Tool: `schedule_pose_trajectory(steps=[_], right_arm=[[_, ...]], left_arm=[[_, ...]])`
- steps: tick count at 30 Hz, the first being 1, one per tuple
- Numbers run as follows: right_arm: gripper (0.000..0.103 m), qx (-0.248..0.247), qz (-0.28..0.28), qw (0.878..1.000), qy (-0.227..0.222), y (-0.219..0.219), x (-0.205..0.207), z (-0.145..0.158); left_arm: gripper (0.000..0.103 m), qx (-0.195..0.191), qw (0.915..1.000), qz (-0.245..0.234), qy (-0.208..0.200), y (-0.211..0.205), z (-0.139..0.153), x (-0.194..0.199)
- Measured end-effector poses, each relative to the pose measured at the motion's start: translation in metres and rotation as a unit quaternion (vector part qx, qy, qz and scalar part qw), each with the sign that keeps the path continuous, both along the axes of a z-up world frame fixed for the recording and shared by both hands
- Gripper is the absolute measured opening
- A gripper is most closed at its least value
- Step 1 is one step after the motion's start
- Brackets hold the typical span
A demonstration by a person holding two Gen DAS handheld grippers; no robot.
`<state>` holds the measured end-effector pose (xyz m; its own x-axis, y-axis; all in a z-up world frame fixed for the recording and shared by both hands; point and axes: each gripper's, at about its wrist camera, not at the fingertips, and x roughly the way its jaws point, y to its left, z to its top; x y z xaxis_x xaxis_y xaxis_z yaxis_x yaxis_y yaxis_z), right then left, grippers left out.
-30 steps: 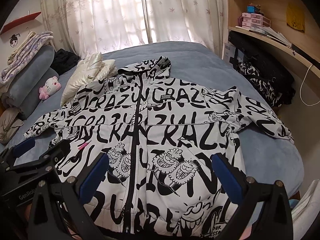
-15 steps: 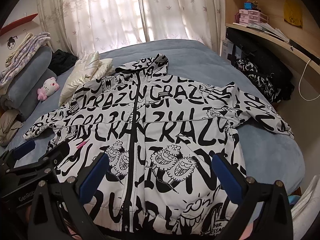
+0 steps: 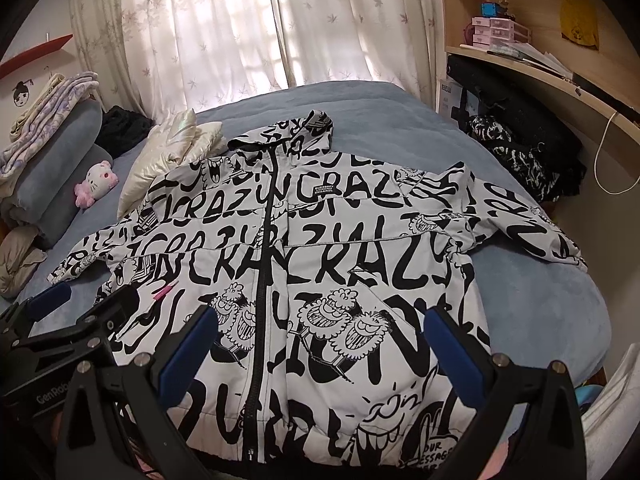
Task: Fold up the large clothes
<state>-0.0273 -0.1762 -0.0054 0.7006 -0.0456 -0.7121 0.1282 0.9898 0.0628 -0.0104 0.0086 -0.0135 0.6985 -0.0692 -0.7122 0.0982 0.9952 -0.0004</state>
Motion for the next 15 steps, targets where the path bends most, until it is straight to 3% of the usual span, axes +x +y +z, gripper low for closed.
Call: schedule_pose_trajectory(steps=[15], right_arm=[[0.103, 0.006, -0.003, 1.0, 0.011, -0.014, -0.004, 0.008]], left_arm=[[0.102, -0.006, 0.9998, -0.015, -0.007, -0.007, 0.021, -0.003]])
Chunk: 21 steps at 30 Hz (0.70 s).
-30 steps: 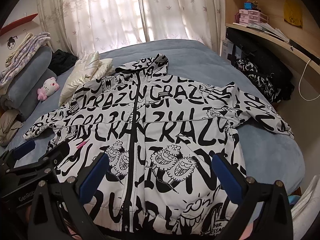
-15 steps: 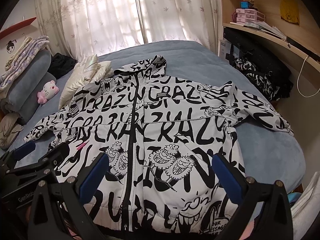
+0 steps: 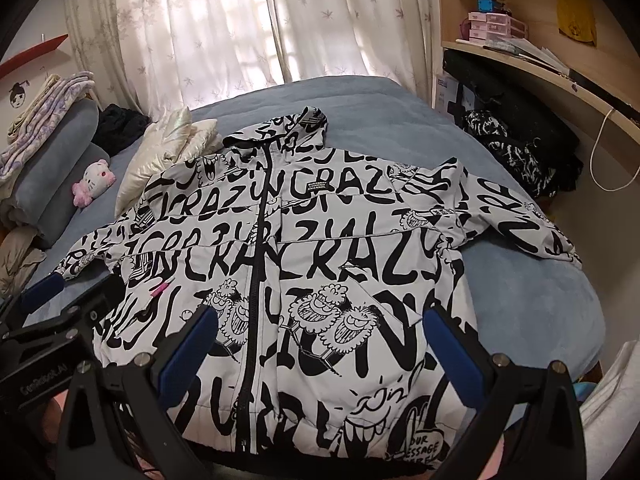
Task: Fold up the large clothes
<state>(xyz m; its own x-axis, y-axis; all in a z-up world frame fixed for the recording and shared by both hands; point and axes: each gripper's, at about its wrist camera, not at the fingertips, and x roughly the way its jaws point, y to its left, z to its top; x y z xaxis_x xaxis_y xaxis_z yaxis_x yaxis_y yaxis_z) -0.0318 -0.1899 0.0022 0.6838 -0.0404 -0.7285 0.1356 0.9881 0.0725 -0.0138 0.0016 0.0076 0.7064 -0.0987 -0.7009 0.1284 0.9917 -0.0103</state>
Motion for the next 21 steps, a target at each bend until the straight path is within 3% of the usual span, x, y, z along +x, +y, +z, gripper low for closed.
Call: schedule_pose_trajectory(steps=[7, 17, 21], right_arm=[[0.103, -0.052, -0.009, 0.998, -0.029, -0.006, -0.001, 0.025], [0.103, -0.071, -0.007, 0.995, -0.068, -0.031, 0.004, 0.068], [0.103, -0.076, -0.028, 0.991, -0.111, -0.053, 0.007, 0.089]], left_arm=[[0.102, 0.006, 0.9997, -0.024, -0.001, -0.01, 0.01, 0.009], [0.102, -0.013, 0.9978, -0.064, -0.013, -0.033, 0.041, 0.031], [0.102, -0.025, 0.9952, -0.095, -0.004, -0.048, 0.055, 0.052]])
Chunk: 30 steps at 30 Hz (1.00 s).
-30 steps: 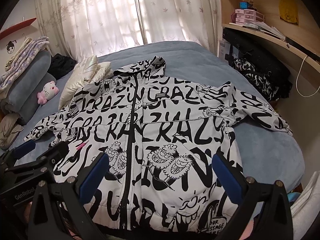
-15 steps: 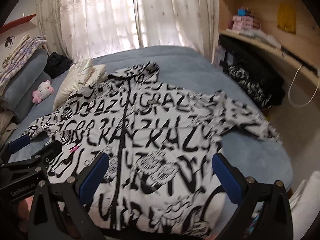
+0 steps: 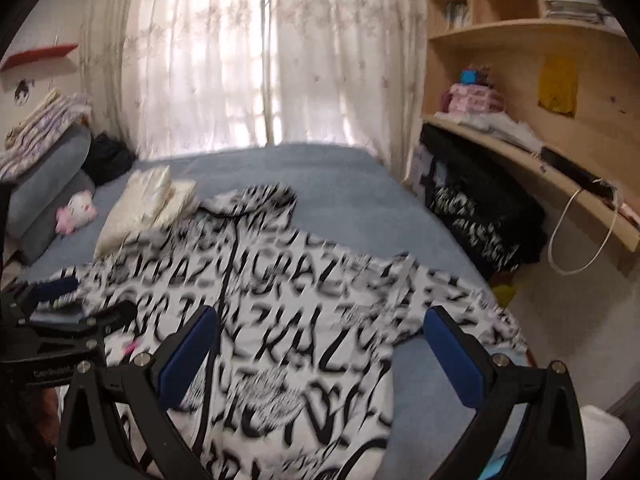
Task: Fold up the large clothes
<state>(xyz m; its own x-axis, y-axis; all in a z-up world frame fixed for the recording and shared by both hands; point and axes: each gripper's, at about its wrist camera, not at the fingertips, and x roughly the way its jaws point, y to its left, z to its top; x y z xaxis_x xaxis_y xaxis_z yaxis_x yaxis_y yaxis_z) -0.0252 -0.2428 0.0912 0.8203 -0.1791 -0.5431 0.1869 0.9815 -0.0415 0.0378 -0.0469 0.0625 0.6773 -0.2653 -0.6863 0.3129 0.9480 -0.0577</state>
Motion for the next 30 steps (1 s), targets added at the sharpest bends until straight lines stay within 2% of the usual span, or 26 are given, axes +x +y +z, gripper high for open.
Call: schedule_pose_trajectory(steps=[4, 9, 14, 18, 20, 23, 25, 27, 30], right_arm=[[0.103, 0.002, -0.036, 0.998, -0.048, -0.04, 0.009, 0.022], [0.103, 0.014, -0.07, 0.996, -0.053, -0.096, 0.026, 0.034], [0.103, -0.01, -0.112, 0.993, -0.037, -0.143, 0.043, 0.031], [0.103, 0.0, -0.126, 0.992, -0.005, -0.184, 0.064, 0.016], [0.103, 0.023, -0.137, 0.99, 0.019, -0.208, 0.074, 0.004], [0.098, 0.086, -0.165, 0.981, 0.063, -0.246, 0.084, -0.027], [0.085, 0.138, -0.178, 0.969, 0.099, -0.273, 0.089, -0.054], [0.08, 0.171, -0.191, 0.959, 0.122, -0.289, 0.087, -0.077], [0.079, 0.233, -0.214, 0.937, 0.151, -0.319, 0.08, -0.112]], left_arm=[[0.102, -0.017, 0.999, -0.041, 0.006, -0.025, 0.014, 0.027], [0.102, -0.012, 0.9994, -0.031, -0.015, -0.064, 0.029, 0.059], [0.102, 0.004, 0.9995, -0.019, -0.023, -0.109, 0.033, 0.091], [0.102, -0.024, 0.9989, -0.036, -0.016, -0.14, 0.024, 0.115], [0.102, -0.036, 0.998, -0.051, -0.01, -0.159, 0.016, 0.123], [0.102, -0.023, 0.9979, -0.059, -0.013, -0.188, -0.002, 0.13], [0.102, -0.019, 0.9974, -0.068, -0.012, -0.205, -0.017, 0.134], [0.102, -0.015, 0.9973, -0.071, -0.012, -0.22, -0.033, 0.138], [0.102, -0.011, 0.9964, -0.083, 0.012, -0.242, -0.061, 0.145]])
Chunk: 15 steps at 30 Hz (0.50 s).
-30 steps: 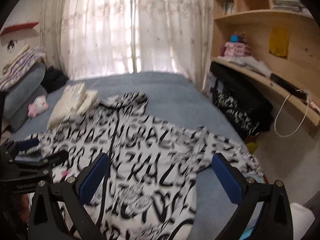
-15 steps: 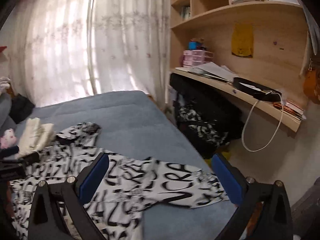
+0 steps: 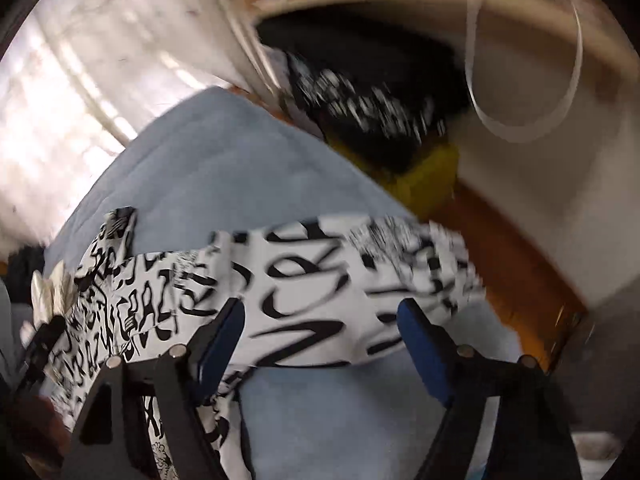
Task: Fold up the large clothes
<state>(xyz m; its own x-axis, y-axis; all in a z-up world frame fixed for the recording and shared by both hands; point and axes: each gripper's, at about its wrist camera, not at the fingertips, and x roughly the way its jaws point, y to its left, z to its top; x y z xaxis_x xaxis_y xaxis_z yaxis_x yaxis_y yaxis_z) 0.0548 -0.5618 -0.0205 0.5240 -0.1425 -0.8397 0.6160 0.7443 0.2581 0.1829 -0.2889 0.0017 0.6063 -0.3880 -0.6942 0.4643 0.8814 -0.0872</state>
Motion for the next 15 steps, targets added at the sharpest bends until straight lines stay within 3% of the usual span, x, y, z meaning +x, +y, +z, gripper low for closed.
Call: schedule_pose_trajectory(steps=[4, 8, 10, 12, 15], right_arm=[[0.067, 0.084, -0.059, 0.995, 0.022, -0.039, -0.014, -0.047], [0.047, 0.135, -0.113, 0.984, 0.041, -0.067, -0.023, -0.085], [0.046, 0.16, -0.144, 0.975, 0.048, -0.077, -0.028, -0.103], [0.046, 0.177, -0.17, 0.967, 0.06, -0.084, -0.03, -0.119], [0.047, 0.221, -0.209, 0.952, 0.038, -0.091, -0.034, -0.138]], left_arm=[[0.101, 0.012, 0.9996, 0.0, 0.026, -0.025, -0.039, 0.006], [0.086, 0.023, 0.9989, -0.005, 0.04, -0.042, -0.069, 0.01], [0.079, 0.031, 0.9984, -0.005, 0.047, -0.049, -0.081, 0.012], [0.079, 0.032, 0.9978, -0.003, 0.058, -0.053, -0.091, 0.015], [0.079, 0.022, 0.9968, 0.003, 0.076, -0.053, -0.1, 0.017]])
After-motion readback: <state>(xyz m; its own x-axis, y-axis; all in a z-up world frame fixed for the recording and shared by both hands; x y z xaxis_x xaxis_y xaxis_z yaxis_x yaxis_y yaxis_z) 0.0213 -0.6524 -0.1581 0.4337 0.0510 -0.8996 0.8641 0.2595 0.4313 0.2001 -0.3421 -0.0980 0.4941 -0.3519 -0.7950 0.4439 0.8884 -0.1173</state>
